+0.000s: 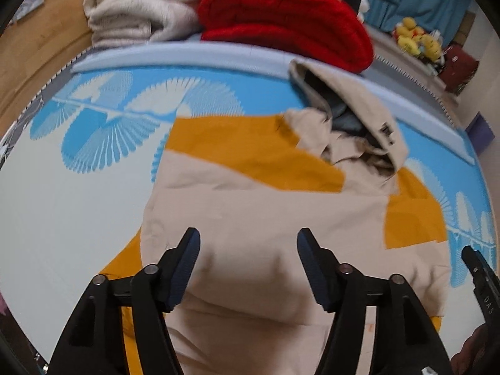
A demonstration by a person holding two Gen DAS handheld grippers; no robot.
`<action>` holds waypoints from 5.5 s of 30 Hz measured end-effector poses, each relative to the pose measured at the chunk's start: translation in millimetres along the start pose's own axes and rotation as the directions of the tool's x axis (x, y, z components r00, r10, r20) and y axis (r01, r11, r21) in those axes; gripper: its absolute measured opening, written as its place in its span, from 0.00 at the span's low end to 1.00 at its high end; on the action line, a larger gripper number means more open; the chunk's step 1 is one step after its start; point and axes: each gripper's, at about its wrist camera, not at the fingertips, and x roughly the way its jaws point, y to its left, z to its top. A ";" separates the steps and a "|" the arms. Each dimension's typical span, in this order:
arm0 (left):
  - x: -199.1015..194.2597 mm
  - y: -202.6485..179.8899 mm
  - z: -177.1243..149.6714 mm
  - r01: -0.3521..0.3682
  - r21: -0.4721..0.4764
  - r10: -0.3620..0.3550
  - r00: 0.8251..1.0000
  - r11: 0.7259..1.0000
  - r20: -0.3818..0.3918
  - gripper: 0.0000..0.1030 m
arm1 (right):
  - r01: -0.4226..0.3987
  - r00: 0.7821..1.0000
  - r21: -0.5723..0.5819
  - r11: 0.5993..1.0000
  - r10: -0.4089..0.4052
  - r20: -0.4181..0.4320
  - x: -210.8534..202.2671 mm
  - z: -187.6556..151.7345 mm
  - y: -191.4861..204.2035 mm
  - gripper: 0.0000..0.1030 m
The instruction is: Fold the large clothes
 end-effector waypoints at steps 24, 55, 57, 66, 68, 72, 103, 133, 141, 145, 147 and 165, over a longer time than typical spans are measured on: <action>-19.2 -41.5 -3.6 0.013 0.155 -0.030 0.994 0.988 0.109 0.37 | -0.090 0.995 0.021 0.996 0.089 0.043 -46.1 19.1 -44.0 0.13; 286.3 -72.0 267.0 0.152 -0.124 -0.177 0.959 0.981 -0.222 0.26 | -0.106 0.987 0.084 0.991 0.115 -0.109 13.6 23.9 -83.1 0.24; 292.6 -71.0 269.3 0.173 -0.145 -0.202 0.953 0.974 -0.223 0.20 | -0.111 0.986 0.084 0.990 0.120 -0.113 15.7 24.2 -82.7 0.24; 178.6 -99.3 248.6 0.304 0.096 -0.296 0.951 0.948 -0.091 0.00 | -0.094 0.989 0.088 0.992 0.103 -0.107 12.1 30.0 -87.3 0.24; 127.0 -106.8 227.1 0.326 0.196 -0.324 0.945 0.925 -0.044 0.00 | -0.095 0.991 0.107 0.990 0.104 -0.087 5.5 33.1 -91.8 0.24; 10.9 -115.2 142.9 0.313 0.431 -0.371 0.927 0.846 0.055 0.00 | -0.107 0.992 0.138 0.985 0.115 -0.048 -9.4 37.8 -99.5 0.24; 102.2 25.4 -38.8 0.234 -0.353 -0.358 0.867 0.906 -0.345 0.38 | -0.597 0.773 0.077 0.798 0.599 -0.210 23.2 -8.0 68.2 0.55; 82.3 16.4 -20.9 0.253 -0.205 -0.312 0.883 0.945 -0.350 0.03 | -0.180 0.854 0.586 0.790 0.421 -0.306 88.2 -96.7 -24.7 0.09; 47.0 -27.2 -14.5 0.346 0.004 -0.340 0.922 0.938 -0.186 0.24 | -0.262 0.907 0.419 0.869 0.370 -0.201 62.5 -32.7 -26.7 0.57; 60.2 -63.1 -34.4 0.410 0.063 -0.381 0.885 0.910 -0.268 0.24 | -0.238 0.910 0.437 0.867 0.357 -0.212 79.8 -18.1 -48.5 0.57; 70.4 -70.3 -41.8 0.421 0.060 -0.383 0.868 0.905 -0.316 0.24 | -0.234 0.903 0.461 0.856 0.367 -0.223 89.7 -18.4 -56.0 0.57; 95.9 -71.5 -50.5 0.236 0.158 -0.147 0.889 0.959 -0.434 0.20 | -0.057 0.966 0.396 0.916 0.152 -0.211 61.9 -19.0 -53.9 0.36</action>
